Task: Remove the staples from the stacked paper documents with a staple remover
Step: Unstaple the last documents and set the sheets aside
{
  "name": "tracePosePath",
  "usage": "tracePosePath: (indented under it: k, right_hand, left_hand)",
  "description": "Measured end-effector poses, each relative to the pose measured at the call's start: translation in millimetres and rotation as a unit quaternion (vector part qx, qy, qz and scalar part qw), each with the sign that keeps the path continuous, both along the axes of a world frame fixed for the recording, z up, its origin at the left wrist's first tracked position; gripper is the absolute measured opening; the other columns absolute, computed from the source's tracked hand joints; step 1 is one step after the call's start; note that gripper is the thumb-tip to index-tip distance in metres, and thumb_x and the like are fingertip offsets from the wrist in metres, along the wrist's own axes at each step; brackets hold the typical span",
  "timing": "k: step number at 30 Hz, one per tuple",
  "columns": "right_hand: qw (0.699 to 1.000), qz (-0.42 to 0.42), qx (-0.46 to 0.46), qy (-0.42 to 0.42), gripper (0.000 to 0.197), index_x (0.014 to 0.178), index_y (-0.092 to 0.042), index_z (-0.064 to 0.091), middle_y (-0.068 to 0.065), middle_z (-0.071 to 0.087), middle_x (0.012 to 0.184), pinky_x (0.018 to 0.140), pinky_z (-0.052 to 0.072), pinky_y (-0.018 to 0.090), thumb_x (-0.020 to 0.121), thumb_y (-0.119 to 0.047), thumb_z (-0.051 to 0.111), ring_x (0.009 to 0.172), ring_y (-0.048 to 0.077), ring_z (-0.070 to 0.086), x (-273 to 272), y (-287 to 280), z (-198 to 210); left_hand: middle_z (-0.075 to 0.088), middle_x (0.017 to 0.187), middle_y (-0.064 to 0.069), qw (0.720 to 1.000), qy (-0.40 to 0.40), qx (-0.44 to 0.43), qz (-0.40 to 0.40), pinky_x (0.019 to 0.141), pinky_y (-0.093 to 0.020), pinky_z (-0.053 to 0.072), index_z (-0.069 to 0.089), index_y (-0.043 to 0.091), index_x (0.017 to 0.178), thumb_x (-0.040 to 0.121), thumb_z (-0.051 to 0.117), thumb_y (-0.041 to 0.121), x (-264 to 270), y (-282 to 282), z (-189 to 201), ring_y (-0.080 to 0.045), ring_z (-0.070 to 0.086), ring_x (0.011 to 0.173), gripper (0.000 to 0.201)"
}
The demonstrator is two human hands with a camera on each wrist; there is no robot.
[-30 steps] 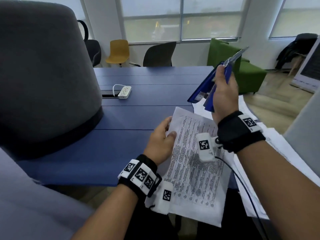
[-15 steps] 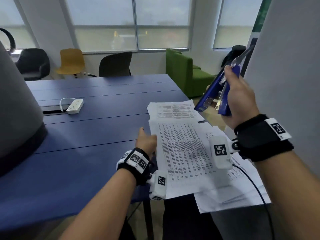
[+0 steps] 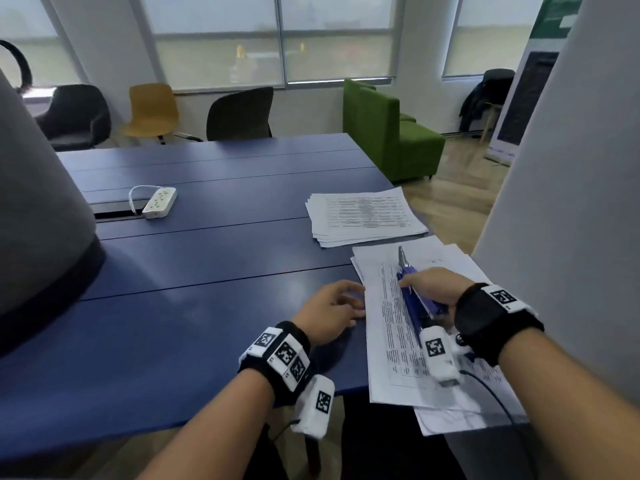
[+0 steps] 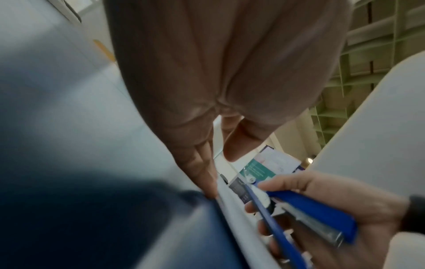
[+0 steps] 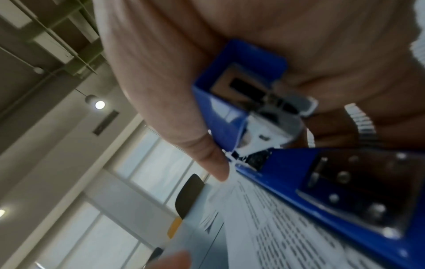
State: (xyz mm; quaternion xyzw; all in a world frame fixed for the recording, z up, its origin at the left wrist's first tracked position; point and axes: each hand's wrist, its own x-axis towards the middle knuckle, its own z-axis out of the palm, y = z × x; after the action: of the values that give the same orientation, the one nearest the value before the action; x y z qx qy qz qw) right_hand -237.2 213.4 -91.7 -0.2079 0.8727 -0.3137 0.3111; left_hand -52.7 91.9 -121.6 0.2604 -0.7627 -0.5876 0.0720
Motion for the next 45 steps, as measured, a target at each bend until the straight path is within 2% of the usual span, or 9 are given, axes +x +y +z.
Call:
tracePosePath:
  k: [2,7,10,16,24,31,34,41,45]
  right_hand:
    - [0.997,0.033,0.054,0.039,0.035,0.094,-0.005,0.062,0.012,0.065,0.097,0.073,0.045,0.031,0.09,-0.039,0.067,0.088,0.027,0.06,-8,-3,4]
    - [0.969,0.104,0.179,0.134,0.036,0.106,-0.009,0.068,0.01,0.064,0.114,0.077,0.042,0.027,0.091,-0.041,0.064,0.096,0.026,0.06,-24,-3,19]
    - [0.959,0.118,0.18,0.183,0.034,0.102,-0.008,0.069,0.011,0.067,0.107,0.074,0.044,0.029,0.093,-0.039,0.061,0.091,0.027,0.061,-23,-14,25]
    - [0.895,0.215,0.241,0.307,0.009,0.09,-0.01,0.057,0.015,0.067,0.11,0.073,0.044,0.028,0.09,-0.019,0.056,0.09,0.029,0.059,11,-65,30]
    - [0.837,0.295,0.245,0.389,0.02,0.069,-0.015,0.047,0.006,0.052,0.081,0.079,0.055,0.037,0.087,-0.018,0.054,0.082,0.031,0.061,60,-151,29]
    - [0.803,0.265,0.332,0.417,0.026,0.109,-0.018,0.066,0.007,0.066,0.115,0.075,0.044,0.036,0.086,-0.029,0.058,0.1,0.031,0.064,30,-146,19]
    - [0.823,0.234,0.292,0.427,0.049,0.122,-0.021,0.057,0.011,0.055,0.129,0.089,0.045,0.044,0.086,-0.054,0.06,0.118,0.036,0.053,42,-156,30]
    - [0.885,0.264,0.244,0.295,0.052,0.124,-0.003,0.063,0.016,0.062,0.122,0.094,0.047,0.034,0.089,-0.042,0.059,0.117,0.036,0.058,64,-229,29]
    - [0.863,0.307,0.278,0.29,0.051,0.126,-0.005,0.064,0.015,0.062,0.132,0.099,0.049,0.039,0.087,-0.029,0.041,0.117,0.037,0.06,62,-250,-1]
  left_hand:
    - [0.065,0.101,-0.005,1.0,0.0,-0.024,0.014,0.099,-0.049,0.054,0.065,0.021,0.109,0.095,0.043,-0.008,6,-10,-3,-0.028,0.072,0.093,0.039]
    - [0.065,0.111,0.002,0.976,-0.077,-0.197,0.06,0.09,-0.019,0.046,0.068,0.023,0.123,0.094,0.057,0.012,37,-48,9,-0.015,0.063,0.097,0.033]
    - [0.066,0.112,0.005,0.963,-0.116,-0.227,0.089,0.096,-0.023,0.045,0.07,0.027,0.119,0.093,0.061,0.019,61,-86,9,-0.016,0.063,0.104,0.029]
    - [0.073,0.085,0.001,0.97,-0.025,-0.097,0.22,0.079,-0.03,0.054,0.072,0.026,0.092,0.088,0.069,0.015,96,-141,-8,-0.016,0.068,0.074,0.012]
    - [0.075,0.086,-0.013,0.949,0.107,0.041,0.293,0.063,-0.021,0.057,0.069,0.006,0.097,0.094,0.058,-0.009,115,-150,-26,-0.012,0.072,0.064,0.018]
    - [0.076,0.087,-0.014,0.937,0.155,0.079,0.302,0.066,-0.017,0.058,0.069,0.003,0.1,0.093,0.058,-0.011,117,-152,-33,-0.012,0.072,0.073,0.019]
    - [0.078,0.084,-0.011,0.933,0.168,0.093,0.303,0.07,-0.017,0.059,0.069,0.004,0.1,0.094,0.058,-0.01,116,-157,-37,-0.014,0.073,0.076,0.019]
    - [0.075,0.074,-0.013,0.901,0.216,0.163,0.341,0.076,-0.023,0.061,0.066,0.002,0.098,0.095,0.051,-0.014,119,-160,-32,-0.024,0.073,0.073,0.022]
    - [0.073,0.071,-0.015,0.89,0.231,0.177,0.352,0.075,-0.028,0.061,0.064,0.002,0.096,0.094,0.05,-0.015,118,-161,-29,-0.026,0.073,0.068,0.022]
